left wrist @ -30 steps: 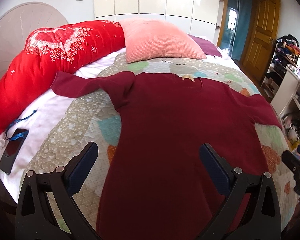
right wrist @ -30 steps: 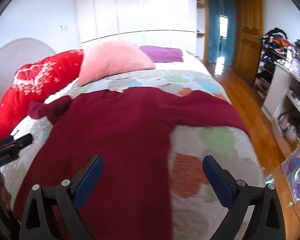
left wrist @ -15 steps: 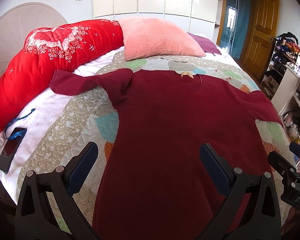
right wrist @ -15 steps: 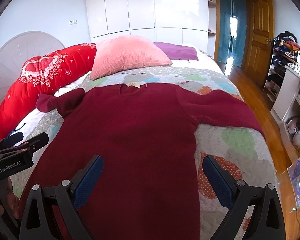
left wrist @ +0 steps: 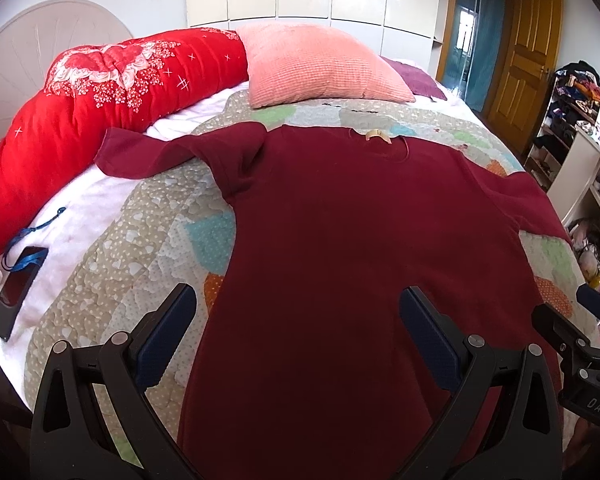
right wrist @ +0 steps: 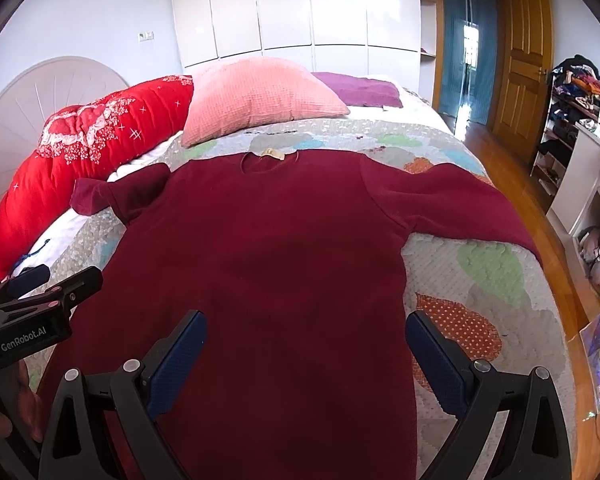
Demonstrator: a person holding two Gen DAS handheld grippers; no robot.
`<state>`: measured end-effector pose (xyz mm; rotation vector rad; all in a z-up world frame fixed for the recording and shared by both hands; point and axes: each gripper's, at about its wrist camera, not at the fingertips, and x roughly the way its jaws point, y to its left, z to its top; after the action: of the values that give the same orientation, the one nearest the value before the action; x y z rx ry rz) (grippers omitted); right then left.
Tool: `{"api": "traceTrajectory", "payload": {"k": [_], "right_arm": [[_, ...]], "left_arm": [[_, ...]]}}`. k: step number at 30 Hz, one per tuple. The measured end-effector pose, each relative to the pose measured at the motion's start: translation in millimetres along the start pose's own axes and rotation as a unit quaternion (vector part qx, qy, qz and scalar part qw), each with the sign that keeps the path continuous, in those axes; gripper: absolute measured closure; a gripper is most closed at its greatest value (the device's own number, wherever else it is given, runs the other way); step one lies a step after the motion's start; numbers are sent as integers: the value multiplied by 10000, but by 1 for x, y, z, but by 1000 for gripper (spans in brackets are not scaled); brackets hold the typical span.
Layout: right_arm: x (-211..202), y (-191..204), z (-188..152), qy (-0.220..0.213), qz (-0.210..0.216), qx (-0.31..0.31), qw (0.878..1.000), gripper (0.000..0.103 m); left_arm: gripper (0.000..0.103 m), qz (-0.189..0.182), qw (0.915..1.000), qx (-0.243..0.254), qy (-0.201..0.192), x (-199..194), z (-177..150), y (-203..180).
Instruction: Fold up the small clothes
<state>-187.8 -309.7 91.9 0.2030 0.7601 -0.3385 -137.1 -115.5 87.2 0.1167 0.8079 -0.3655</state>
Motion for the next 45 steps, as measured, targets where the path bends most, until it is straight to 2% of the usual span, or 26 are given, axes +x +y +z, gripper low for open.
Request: {"api": "traceTrajectory", "payload": {"k": [34,40,45], "right_arm": [[46,18,8,321,53,-63,9995,4],[64,30,18,355,136,-144,9992,4],[85,47,32,400,367,-236,9982,4]], "left_arm": [[1,50,9996,-163,212,35,3,15],[1,-78,9973,-657,328,47,14,49],[1,97,9918,-1232,329,61,34,107]]}}
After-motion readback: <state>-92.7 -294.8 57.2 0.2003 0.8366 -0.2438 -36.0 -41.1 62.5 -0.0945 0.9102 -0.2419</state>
